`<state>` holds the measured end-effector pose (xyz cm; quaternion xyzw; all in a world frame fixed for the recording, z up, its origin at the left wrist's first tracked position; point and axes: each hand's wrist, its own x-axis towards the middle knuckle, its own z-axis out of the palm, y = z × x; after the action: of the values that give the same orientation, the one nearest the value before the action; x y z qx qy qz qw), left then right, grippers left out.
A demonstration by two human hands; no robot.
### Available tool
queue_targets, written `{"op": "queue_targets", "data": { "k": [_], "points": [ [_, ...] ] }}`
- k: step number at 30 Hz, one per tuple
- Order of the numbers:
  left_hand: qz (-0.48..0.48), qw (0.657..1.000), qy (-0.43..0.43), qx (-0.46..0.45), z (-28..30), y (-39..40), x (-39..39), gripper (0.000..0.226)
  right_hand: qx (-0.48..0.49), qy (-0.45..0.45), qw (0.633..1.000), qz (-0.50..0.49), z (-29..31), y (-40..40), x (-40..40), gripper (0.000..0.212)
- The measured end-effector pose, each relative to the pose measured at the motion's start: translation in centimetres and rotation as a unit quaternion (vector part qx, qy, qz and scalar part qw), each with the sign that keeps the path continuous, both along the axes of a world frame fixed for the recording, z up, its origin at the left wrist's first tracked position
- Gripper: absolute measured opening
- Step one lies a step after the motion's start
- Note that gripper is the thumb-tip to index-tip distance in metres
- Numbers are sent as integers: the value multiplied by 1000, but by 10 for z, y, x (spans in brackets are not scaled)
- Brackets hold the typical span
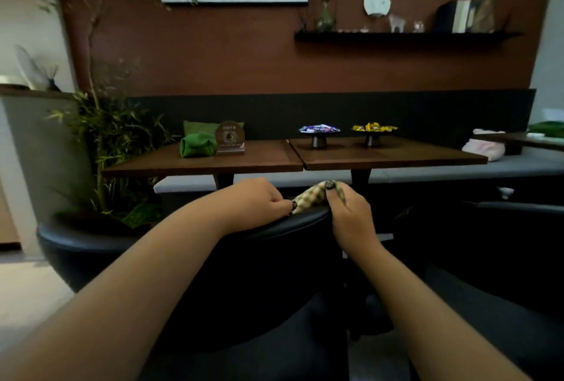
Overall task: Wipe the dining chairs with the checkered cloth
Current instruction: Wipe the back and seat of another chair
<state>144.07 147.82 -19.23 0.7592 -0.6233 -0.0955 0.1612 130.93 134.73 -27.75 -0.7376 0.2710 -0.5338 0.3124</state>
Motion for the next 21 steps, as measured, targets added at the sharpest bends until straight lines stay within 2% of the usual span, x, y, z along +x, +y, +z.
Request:
{"op": "queue_targets", "data": {
  "k": [3, 5, 6, 9, 10, 13, 15, 16, 19, 21],
  "points": [
    [-9, 1000, -1, 1, -1, -4, 1, 43, -4, -116, 992, -56, -12, 20, 8, 27],
    [1, 1000, 13, 15, -2, -6, 1, 40, -23, -162, 984, -75, -22, 37, 12, 20],
    [8, 1000, 12, 25, -1, -8, 1, 40, -43, -170, 982, -74, -26, 44, 12, 25],
    [28, 997, -10, 73, 1, -10, 5, 36, -152, -150, 976, -35, -31, 55, 7, 32],
    [30, 996, -9, 89, 1, -10, 6, 36, -160, -148, 976, -24, -26, 54, 3, 31],
    [19, 996, 3, 91, 3, -10, 5, 36, -108, -139, 984, -33, -8, 39, -4, 40],
    [14, 996, -16, 84, 4, -10, 2, 40, -93, -79, 993, -2, -5, 33, -2, 55],
    [13, 996, -19, 83, 4, -10, 1, 40, -95, -50, 994, 18, -8, 31, 1, 55],
    [11, 997, -16, 78, 4, -9, -2, 37, -120, -49, 991, 27, -12, 29, 3, 28],
    [13, 997, -24, 68, 4, -8, -4, 38, -121, -28, 992, 25, -8, 24, 0, 30]
  ]
}}
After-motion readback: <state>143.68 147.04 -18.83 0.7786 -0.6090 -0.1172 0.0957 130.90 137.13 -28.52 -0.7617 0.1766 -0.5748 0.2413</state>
